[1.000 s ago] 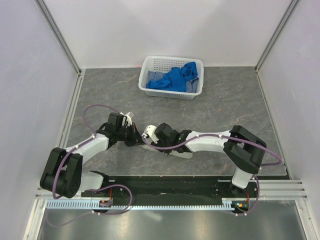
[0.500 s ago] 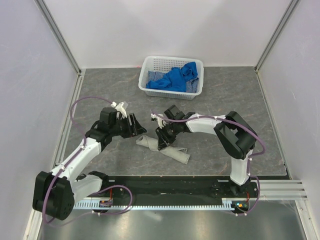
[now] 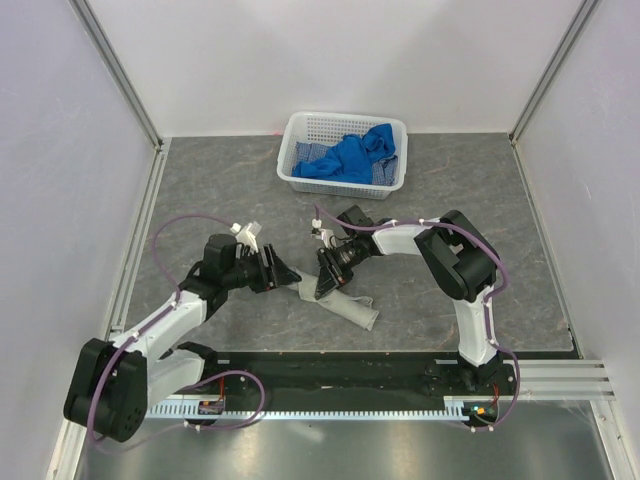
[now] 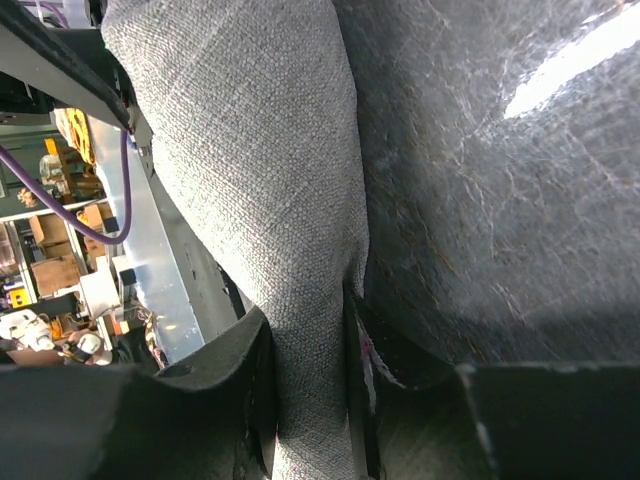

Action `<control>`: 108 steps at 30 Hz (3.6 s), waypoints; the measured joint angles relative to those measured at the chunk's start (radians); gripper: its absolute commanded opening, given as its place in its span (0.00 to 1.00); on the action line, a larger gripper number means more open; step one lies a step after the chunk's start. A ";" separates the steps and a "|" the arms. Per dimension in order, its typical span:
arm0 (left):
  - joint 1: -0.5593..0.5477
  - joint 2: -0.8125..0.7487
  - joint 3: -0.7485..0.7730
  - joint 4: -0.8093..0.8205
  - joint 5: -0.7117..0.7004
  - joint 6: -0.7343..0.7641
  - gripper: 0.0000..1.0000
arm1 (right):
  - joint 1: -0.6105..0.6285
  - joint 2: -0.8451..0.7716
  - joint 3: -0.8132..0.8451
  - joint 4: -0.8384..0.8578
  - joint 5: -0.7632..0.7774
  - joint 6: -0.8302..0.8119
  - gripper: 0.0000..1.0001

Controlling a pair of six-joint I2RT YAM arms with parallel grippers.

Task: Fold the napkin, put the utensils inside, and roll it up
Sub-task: Roll the napkin with the utensil

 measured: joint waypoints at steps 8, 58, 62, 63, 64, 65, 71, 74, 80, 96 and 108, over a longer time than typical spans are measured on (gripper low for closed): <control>-0.004 0.088 -0.074 0.295 0.006 -0.106 0.52 | 0.000 0.000 0.000 0.002 -0.004 0.016 0.39; -0.004 0.356 -0.072 0.534 -0.013 -0.120 0.42 | 0.055 -0.265 -0.240 0.219 0.300 0.064 0.23; -0.004 0.356 -0.069 0.525 -0.015 -0.114 0.42 | 0.037 -0.248 -0.252 0.235 0.284 0.072 0.23; -0.004 0.356 -0.067 0.521 -0.016 -0.111 0.42 | 0.036 -0.248 -0.254 0.239 0.283 0.071 0.24; -0.004 0.356 -0.066 0.517 -0.018 -0.108 0.42 | 0.035 -0.247 -0.256 0.243 0.281 0.071 0.25; -0.004 0.356 -0.066 0.512 -0.020 -0.105 0.42 | 0.034 -0.247 -0.257 0.248 0.277 0.072 0.28; -0.004 0.356 -0.057 0.498 -0.023 -0.092 0.42 | 0.032 -0.257 -0.276 0.272 0.252 0.078 0.43; -0.004 0.356 -0.055 0.495 -0.023 -0.087 0.41 | 0.031 -0.293 -0.306 0.275 0.247 0.085 0.49; -0.004 0.356 -0.054 0.483 -0.023 -0.080 0.41 | 0.028 -0.395 -0.359 0.253 0.243 0.115 0.51; -0.004 0.356 -0.048 0.465 -0.023 -0.069 0.41 | -0.012 -0.542 -0.524 0.229 0.263 0.193 0.50; -0.004 0.293 0.005 0.328 -0.035 -0.018 0.65 | -0.029 -0.509 -0.505 0.202 0.228 0.150 0.66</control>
